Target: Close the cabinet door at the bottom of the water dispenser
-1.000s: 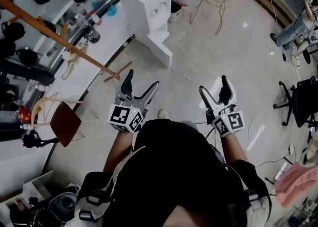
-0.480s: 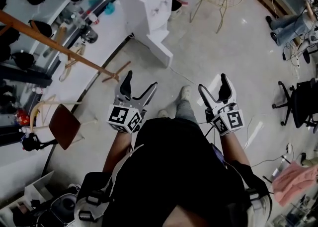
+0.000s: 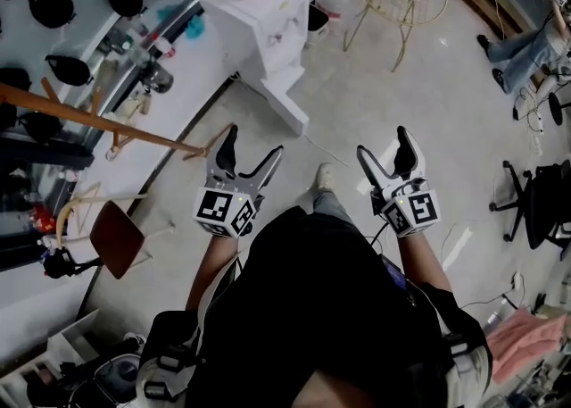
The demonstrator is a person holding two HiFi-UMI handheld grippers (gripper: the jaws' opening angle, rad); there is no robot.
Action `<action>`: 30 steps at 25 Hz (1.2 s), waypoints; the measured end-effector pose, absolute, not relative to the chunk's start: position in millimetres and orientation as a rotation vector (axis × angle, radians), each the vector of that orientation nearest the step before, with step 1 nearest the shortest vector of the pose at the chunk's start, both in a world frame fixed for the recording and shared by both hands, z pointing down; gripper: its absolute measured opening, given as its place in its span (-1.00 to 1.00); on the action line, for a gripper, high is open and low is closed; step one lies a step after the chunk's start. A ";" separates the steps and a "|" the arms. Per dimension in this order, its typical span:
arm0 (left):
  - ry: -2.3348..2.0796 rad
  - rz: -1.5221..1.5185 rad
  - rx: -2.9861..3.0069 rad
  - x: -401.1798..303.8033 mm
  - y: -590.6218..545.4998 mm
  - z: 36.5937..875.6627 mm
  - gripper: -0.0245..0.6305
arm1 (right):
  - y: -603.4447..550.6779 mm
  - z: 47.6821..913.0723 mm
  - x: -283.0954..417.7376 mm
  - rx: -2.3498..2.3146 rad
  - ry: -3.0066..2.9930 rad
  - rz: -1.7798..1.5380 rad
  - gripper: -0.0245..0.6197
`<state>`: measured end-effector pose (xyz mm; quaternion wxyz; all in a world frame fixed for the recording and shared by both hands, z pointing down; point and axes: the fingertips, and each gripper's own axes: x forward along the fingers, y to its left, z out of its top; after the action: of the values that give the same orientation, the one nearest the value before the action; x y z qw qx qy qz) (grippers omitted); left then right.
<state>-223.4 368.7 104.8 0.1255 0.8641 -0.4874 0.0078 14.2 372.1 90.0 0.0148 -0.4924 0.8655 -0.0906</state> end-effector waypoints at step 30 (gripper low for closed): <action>-1.410 0.294 2.338 -129.9 160.1 234.6 0.39 | 156.9 173.2 86.6 -1.446 2.875 -0.405 0.39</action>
<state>-129.9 160.1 234.6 0.1963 0.8348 -0.5034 0.1051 86.6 156.9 173.2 -0.0510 -0.4452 0.8852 -0.1247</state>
